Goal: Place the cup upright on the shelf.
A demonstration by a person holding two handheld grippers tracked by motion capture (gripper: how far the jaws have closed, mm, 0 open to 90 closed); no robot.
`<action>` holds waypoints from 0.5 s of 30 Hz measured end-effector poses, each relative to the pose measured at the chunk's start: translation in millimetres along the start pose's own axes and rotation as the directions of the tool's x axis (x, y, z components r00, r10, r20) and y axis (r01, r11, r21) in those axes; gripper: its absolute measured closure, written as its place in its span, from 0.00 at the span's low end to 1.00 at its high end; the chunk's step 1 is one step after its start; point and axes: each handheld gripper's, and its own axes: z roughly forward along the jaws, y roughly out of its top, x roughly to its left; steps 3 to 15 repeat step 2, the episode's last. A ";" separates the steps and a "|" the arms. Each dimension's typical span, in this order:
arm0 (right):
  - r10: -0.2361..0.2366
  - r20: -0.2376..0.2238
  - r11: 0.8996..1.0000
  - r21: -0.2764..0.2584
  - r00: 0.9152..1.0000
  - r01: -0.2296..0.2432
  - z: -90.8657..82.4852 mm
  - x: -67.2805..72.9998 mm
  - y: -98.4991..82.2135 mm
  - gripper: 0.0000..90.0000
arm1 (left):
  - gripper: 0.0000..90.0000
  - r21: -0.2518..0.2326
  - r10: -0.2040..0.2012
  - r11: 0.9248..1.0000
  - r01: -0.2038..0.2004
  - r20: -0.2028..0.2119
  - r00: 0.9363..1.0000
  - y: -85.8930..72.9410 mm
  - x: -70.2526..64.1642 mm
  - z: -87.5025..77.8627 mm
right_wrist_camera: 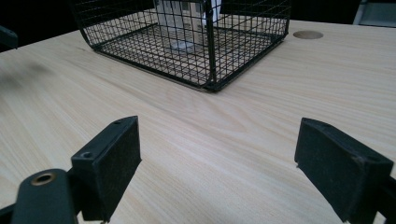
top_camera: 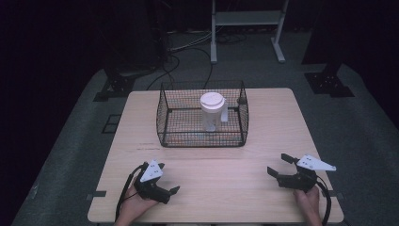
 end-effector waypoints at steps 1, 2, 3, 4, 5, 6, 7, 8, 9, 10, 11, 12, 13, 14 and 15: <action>0.000 0.000 1.000 0.000 1.000 0.000 0.0 0.0 0.0 0.15 | 0.00 -0.007 -0.009 1.000 0.009 0.001 1.000 -1.0 -0.3 -1.4; -0.002 -0.002 1.000 -0.002 1.000 0.002 -0.1 -0.1 0.0 0.15 | 0.00 -0.030 -0.013 0.999 0.012 -0.006 1.000 -2.7 -0.5 -3.8; -0.002 -0.002 1.000 -0.002 1.000 0.002 -0.1 -0.1 0.0 0.15 | 0.00 -0.030 -0.013 0.999 0.012 -0.006 1.000 -2.7 -0.5 -3.8; -0.002 -0.002 1.000 -0.002 1.000 0.002 -0.1 -0.1 0.0 0.15 | 0.00 -0.030 -0.013 0.999 0.012 -0.006 1.000 -2.7 -0.5 -3.8; -0.002 -0.002 1.000 -0.002 1.000 0.002 -0.1 -0.1 0.0 0.15 | 0.00 -0.030 -0.013 0.999 0.012 -0.006 1.000 -2.7 -0.5 -3.8; -0.002 -0.002 1.000 -0.002 1.000 0.002 -0.1 -0.1 0.0 0.15 | 0.00 -0.030 -0.013 0.999 0.012 -0.006 1.000 -2.7 -0.5 -3.8; -0.002 -0.002 1.000 -0.002 1.000 0.002 -0.1 -0.1 0.0 0.15 | 0.00 -0.030 -0.013 0.999 0.012 -0.006 1.000 -2.7 -0.5 -3.8; -0.002 -0.002 1.000 -0.002 1.000 0.002 -0.1 -0.1 0.0 0.15 | 0.00 -0.030 -0.013 0.999 0.012 -0.006 1.000 -2.7 -0.5 -3.8; -0.002 -0.002 1.000 -0.002 1.000 0.002 -0.1 -0.1 0.0 0.15 | 0.00 -0.030 -0.013 0.999 0.012 -0.006 1.000 -2.7 -0.5 -3.8; -0.002 -0.002 1.000 -0.002 1.000 0.002 -0.1 -0.1 0.0 0.15 | 0.00 -0.030 -0.013 0.999 0.012 -0.006 1.000 -2.7 -0.5 -3.8; -0.002 -0.002 1.000 -0.002 1.000 0.002 -0.1 -0.1 0.0 0.15 | 0.00 -0.030 -0.013 0.999 0.012 -0.006 1.000 -2.7 -0.5 -3.8; -0.002 -0.002 1.000 -0.002 1.000 0.002 -0.1 -0.1 0.0 0.15 | 0.00 -0.030 -0.013 0.999 0.012 -0.006 1.000 -2.7 -0.5 -3.8; -0.002 -0.002 1.000 -0.002 1.000 0.002 -0.1 -0.1 0.0 0.15 | 0.00 -0.030 -0.013 0.999 0.012 -0.006 1.000 -2.7 -0.5 -3.8; -0.002 -0.002 1.000 -0.002 1.000 0.002 -0.1 -0.1 0.0 0.15 | 0.00 -0.030 -0.013 0.999 0.012 -0.006 1.000 -2.7 -0.5 -3.8; -0.002 -0.002 1.000 -0.002 1.000 0.002 -0.1 -0.1 0.0 0.15 | 0.00 -0.030 -0.013 0.999 0.012 -0.006 1.000 -2.7 -0.5 -3.8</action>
